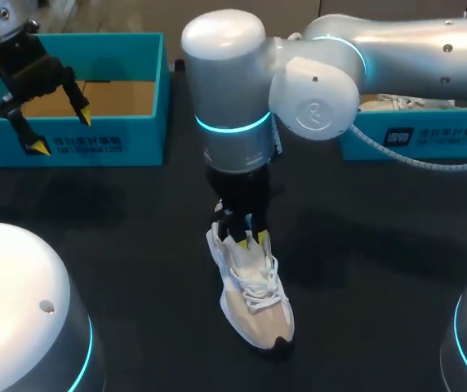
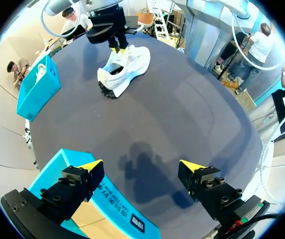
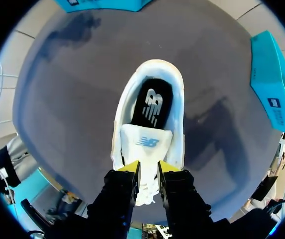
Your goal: Take the shoe out of the shoebox, open the shoe tongue, remove and reinsert the insole, then place the shoe into the shoebox
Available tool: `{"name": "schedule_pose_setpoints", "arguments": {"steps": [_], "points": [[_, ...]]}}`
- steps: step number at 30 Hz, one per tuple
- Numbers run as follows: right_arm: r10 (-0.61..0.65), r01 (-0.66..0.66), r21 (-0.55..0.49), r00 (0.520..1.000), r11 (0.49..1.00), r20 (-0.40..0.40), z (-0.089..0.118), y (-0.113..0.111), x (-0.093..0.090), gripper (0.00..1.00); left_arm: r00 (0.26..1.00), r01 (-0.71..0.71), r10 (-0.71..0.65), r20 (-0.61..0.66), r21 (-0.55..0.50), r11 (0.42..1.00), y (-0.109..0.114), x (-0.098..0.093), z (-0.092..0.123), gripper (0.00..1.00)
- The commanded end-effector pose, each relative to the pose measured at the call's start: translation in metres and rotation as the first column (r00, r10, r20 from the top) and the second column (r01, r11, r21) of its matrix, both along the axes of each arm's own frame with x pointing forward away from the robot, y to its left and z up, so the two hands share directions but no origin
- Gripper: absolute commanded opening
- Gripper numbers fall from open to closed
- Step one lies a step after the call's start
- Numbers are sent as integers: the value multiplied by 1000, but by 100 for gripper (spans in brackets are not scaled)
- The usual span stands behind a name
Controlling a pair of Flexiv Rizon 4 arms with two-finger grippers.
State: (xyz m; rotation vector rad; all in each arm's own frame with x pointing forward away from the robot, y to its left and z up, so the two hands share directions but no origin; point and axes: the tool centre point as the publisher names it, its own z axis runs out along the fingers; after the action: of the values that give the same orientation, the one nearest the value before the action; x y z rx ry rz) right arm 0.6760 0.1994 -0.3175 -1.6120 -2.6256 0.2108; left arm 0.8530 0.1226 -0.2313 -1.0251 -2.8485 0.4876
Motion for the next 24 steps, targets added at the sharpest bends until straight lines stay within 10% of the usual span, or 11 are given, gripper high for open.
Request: {"name": "schedule_pose_setpoints", "arguments": {"steps": [1, 7, 14, 22, 24], "points": [[16, -16, 37, 1000, 999, -19, -18, 1, 9, 23, 1000, 1, -1, 0, 1, 1000, 0, 0, 0, 100], [42, -39, 70, 999, 997, -33, -25, 1, 16, 24, 1000, 1, -1, 0, 1, 1000, 0, 0, 0, 100], [262, -264, 81, 964, 961, 32, 18, -11, 19, 28, 1000, 1, -1, 0, 1, 1000, 0, 0, 0, 100], [651, -659, 81, 751, 747, 105, 65, -23, 33, 40, 1000, 1, -1, 0, 1, 1000, 0, 0, 0, 100], [761, -767, 83, 641, 636, 100, 71, -22, 36, 70, 1000, 1, -1, 0, 1, 1000, 0, 0, 0, 100]]}}
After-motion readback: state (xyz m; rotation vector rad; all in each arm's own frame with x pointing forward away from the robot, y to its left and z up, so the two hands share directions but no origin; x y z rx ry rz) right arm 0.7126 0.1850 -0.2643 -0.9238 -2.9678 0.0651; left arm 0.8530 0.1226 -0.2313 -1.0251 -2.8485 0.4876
